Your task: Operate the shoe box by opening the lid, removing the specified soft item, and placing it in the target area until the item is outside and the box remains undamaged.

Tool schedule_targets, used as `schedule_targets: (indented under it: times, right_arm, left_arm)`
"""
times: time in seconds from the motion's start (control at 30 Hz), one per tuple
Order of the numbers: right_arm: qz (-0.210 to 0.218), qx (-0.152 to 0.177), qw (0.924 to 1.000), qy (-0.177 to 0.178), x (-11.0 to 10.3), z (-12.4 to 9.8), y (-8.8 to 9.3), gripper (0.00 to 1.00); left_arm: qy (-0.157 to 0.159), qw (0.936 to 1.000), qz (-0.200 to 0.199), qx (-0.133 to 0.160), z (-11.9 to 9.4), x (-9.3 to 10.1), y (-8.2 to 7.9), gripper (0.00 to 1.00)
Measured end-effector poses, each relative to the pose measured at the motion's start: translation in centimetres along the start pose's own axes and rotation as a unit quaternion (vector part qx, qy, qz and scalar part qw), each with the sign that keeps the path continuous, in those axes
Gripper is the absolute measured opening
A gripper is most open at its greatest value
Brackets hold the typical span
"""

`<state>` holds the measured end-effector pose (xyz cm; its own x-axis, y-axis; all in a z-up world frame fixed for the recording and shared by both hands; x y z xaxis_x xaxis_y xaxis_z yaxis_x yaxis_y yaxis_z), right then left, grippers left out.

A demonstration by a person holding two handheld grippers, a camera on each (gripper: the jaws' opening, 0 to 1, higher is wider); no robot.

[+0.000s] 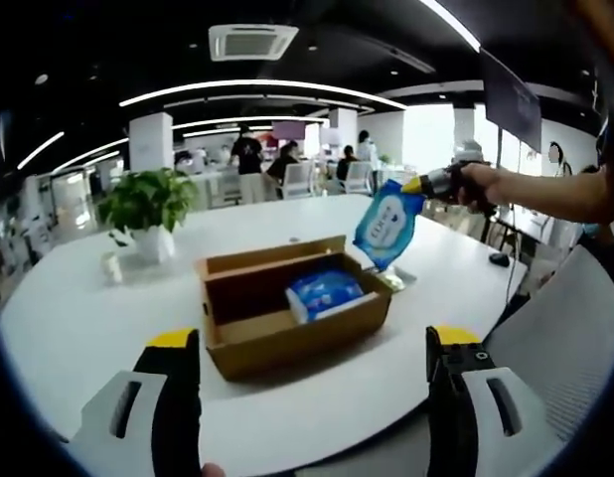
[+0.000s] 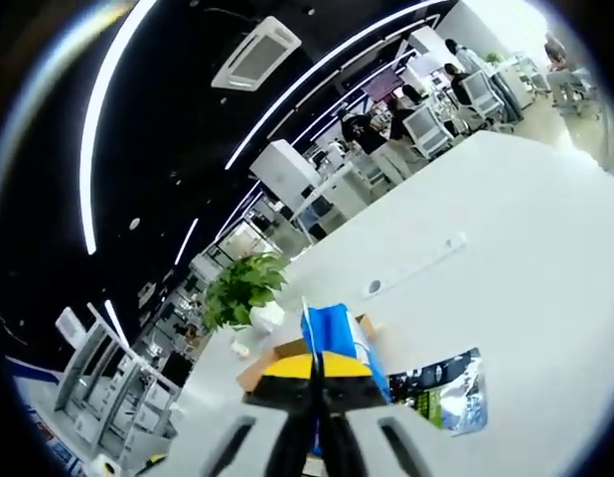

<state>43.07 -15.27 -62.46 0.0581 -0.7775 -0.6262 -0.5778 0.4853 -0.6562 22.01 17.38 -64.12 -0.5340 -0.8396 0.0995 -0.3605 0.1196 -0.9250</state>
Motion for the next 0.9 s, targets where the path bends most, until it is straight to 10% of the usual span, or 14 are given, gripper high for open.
schedule_targets:
  times: [0.9]
  right_arm:
    - [0.010,-0.035,0.9991,0.021,1.3,3.0,3.3,0.00]
  left_arm:
    - [0.004,0.9998,0.005,-0.021,0.2,0.0,0.6,0.97]
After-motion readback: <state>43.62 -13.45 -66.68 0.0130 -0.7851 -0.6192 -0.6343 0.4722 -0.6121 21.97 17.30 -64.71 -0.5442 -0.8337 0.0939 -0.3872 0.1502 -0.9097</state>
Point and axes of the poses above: the point that each gripper's makers call its tool centre point, and the gripper's own axes: z roughly forward along the fingers, x roughly to its right, y roughly out of its underside, the point moved 4 cm from there along -z, roughly backward along the fingers, and after that the axes turned 10 degrees about y, right-handed, at the moved point
